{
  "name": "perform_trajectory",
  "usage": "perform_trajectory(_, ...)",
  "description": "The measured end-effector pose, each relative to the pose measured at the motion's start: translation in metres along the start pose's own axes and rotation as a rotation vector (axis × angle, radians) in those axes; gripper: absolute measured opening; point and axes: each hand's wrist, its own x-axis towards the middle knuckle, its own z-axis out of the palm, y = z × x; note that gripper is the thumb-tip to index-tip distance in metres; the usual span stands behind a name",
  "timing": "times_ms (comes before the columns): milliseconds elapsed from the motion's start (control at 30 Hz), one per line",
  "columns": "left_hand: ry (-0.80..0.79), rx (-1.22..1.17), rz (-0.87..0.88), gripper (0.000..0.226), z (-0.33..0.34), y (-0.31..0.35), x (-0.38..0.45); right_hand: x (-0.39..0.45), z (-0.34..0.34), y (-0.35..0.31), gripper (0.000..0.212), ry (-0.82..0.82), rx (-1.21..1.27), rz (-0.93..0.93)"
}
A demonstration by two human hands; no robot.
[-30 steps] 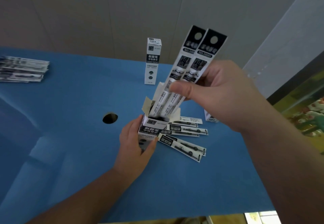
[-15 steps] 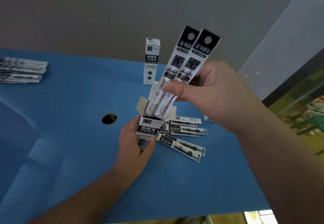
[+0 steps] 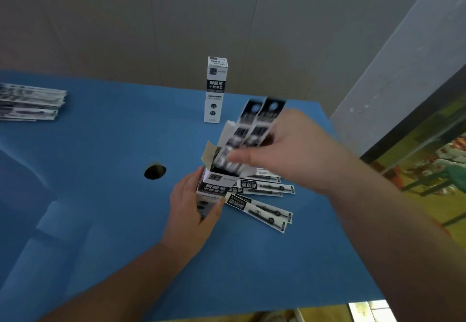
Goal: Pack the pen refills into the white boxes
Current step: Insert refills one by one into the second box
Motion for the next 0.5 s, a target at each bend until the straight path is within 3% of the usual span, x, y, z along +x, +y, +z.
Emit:
perform_trajectory(167, 0.018, 0.036, 0.020, 0.054, 0.000, 0.003, -0.002, -0.001, 0.017, 0.000, 0.011, -0.029, -0.138, 0.016)
perform_trajectory(367, 0.035, 0.048, 0.019, 0.062, 0.000, 0.008, -0.003, -0.014, -0.005, -0.008, 0.010, 0.032, -0.246, -0.143)
perform_trajectory(500, 0.026, 0.055, 0.016, 0.060, -0.001, 0.008, -0.004, -0.007, 0.011, -0.009, 0.016, -0.081, -0.442, -0.110)
